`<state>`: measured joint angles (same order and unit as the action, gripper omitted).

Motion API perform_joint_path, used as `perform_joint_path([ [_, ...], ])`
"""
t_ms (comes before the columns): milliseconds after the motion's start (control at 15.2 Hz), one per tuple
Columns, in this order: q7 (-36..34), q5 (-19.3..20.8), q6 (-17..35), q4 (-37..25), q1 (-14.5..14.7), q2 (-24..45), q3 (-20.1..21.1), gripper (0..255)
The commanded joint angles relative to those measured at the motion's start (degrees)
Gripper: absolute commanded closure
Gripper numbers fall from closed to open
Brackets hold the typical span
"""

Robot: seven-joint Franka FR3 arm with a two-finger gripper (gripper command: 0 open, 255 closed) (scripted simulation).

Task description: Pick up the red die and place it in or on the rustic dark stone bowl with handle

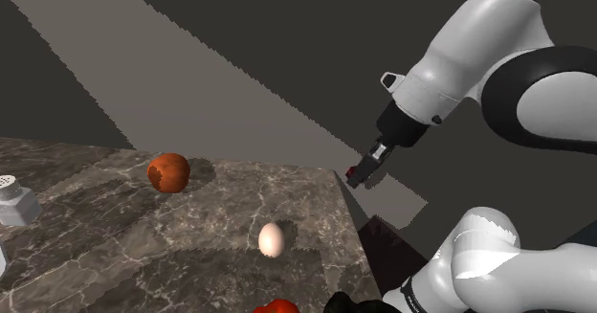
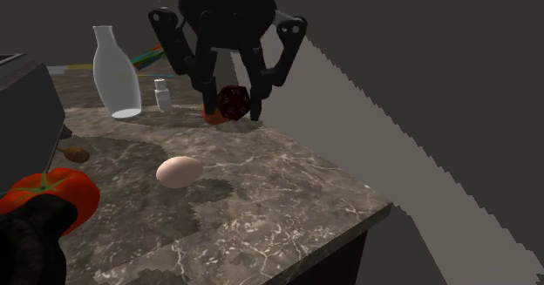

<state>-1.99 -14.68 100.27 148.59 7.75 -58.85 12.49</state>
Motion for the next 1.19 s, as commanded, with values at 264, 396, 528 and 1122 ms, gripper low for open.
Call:
perform_joint_path([
  [264, -7.08, -4.77, -4.96, 1.15, 4.06, -7.22, 5.72, 255],
  [396, -9.83, -6.73, -6.60, 1.07, 5.57, -9.29, 8.02, 255],
  [528, -12.64, -8.76, -8.13, 0.70, 7.04, -11.03, 10.39, 255],
  [1122, -26.42, -18.98, -13.83, -4.95, 12.19, -15.12, 22.32, 255],
])
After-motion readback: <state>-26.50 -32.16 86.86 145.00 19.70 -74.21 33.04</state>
